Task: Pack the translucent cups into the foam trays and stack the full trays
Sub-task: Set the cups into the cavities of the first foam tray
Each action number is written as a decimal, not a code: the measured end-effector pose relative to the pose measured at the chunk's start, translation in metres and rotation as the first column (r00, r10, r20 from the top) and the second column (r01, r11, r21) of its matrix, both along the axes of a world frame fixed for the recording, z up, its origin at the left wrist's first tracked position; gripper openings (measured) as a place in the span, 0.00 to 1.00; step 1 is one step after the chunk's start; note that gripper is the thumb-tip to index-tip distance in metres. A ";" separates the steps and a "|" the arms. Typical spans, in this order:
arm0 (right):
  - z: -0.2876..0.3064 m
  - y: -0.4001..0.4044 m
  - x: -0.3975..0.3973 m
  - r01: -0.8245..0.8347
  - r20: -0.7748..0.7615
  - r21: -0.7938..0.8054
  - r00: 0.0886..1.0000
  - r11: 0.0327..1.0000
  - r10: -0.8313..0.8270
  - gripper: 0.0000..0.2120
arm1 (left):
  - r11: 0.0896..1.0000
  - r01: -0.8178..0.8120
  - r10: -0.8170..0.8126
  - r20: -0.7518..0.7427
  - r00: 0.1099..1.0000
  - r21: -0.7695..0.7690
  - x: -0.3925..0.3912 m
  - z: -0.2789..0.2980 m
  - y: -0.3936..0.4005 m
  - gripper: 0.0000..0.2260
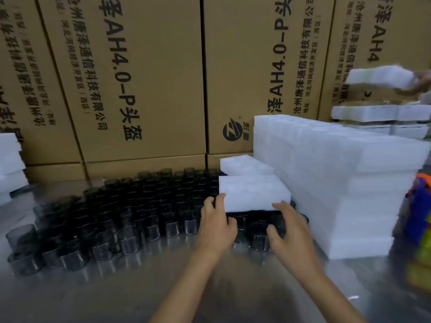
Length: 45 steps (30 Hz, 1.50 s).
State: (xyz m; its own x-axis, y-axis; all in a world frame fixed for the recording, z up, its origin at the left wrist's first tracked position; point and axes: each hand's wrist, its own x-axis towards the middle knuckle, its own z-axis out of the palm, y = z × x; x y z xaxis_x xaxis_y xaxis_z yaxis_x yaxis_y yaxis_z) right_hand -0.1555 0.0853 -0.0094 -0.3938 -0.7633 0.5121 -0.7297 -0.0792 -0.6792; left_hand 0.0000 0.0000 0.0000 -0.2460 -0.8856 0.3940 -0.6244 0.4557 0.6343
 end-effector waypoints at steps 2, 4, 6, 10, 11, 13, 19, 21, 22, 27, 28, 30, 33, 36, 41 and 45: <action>0.004 -0.018 -0.014 0.029 -0.056 0.058 0.998 0.998 -0.026 0.24 | 0.999 -0.014 0.011 0.053 0.999 0.046 -0.009 0.003 -0.019 0.28; 0.014 -0.038 -0.030 0.058 -0.082 0.107 0.995 0.993 -0.049 0.25 | 0.995 -0.035 0.024 0.115 0.993 0.098 -0.016 0.007 -0.039 0.29; 0.013 -0.056 -0.042 0.063 -0.097 0.197 0.994 0.978 -0.045 0.27 | 0.993 -0.043 0.022 0.183 0.983 0.111 -0.024 0.004 -0.053 0.28; 0.013 -0.087 -0.063 0.078 -0.115 0.358 0.993 0.931 -0.039 0.30 | 0.992 -0.041 0.018 0.187 0.982 0.116 -0.026 0.002 -0.074 0.22; 0.012 -0.092 -0.066 0.081 -0.121 0.369 0.992 0.926 -0.039 0.30 | 0.995 -0.026 0.007 0.181 0.983 0.100 -0.025 0.001 -0.076 0.19; 0.009 -0.098 -0.067 0.087 -0.129 0.387 0.991 0.918 -0.039 0.28 | 0.998 0.002 -0.012 0.153 0.988 0.062 -0.022 -0.001 -0.079 0.14; 0.008 -0.101 -0.052 0.075 -0.009 0.335 0.997 0.939 -0.077 0.24 | 1.000 0.027 -0.027 0.031 0.999 -0.014 -0.009 -0.005 -0.079 0.05; 0.013 -0.099 -0.043 0.083 0.006 0.283 0.996 0.955 -0.088 0.23 | 0.999 0.025 -0.026 -0.027 0.999 -0.046 -0.001 -0.004 -0.077 0.04; 0.015 -0.096 -0.037 0.089 0.008 0.256 0.996 0.963 -0.094 0.22 | 0.998 0.022 -0.026 -0.055 0.998 -0.064 0.005 -0.003 -0.075 0.04; 0.027 -0.084 0.003 0.025 -0.001 0.128 1.000 0.991 -0.025 0.16 | 0.995 -0.015 -0.001 -0.153 0.988 -0.103 0.053 0.005 -0.061 0.04; 0.030 -0.081 0.012 0.005 0.014 0.107 1.000 0.994 -0.007 0.14 | 0.994 -0.040 0.021 -0.178 0.984 -0.105 0.065 0.008 -0.057 0.04; 0.035 -0.078 0.032 -0.046 0.104 0.055 0.994 0.997 0.040 0.12 | 0.990 -0.110 0.084 -0.256 0.963 -0.091 0.089 0.014 -0.051 0.06; 0.037 -0.077 0.055 -0.086 0.268 -0.006 0.960 0.996 0.084 0.16 | 0.981 -0.192 0.185 -0.406 0.895 0.024 0.127 0.019 -0.046 0.12; 0.035 -0.075 0.070 -0.101 0.353 0.086 0.934 0.991 0.064 0.22 | 0.966 -0.209 0.254 -0.410 0.876 0.153 0.161 0.017 -0.041 0.20; 0.013 -0.055 0.078 -0.162 0.279 0.224 0.955 0.961 0.096 0.14 | 0.946 -0.161 0.243 -0.289 0.926 0.281 0.194 0.003 -0.022 0.26; -0.012 -0.039 0.077 -0.152 0.276 0.255 0.958 0.955 0.079 0.11 | 0.930 -0.108 0.196 -0.227 0.954 0.350 0.199 -0.012 -0.001 0.21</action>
State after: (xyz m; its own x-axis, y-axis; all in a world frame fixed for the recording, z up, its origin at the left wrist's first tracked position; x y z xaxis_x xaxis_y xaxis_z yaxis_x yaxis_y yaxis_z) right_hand -0.0783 0.0461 -0.0218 -0.3859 -0.9065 0.1711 -0.5214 0.0614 -0.8511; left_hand 0.1989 -0.0007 -0.0124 -0.0285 -0.9942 0.1040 -0.4671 0.1052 0.8779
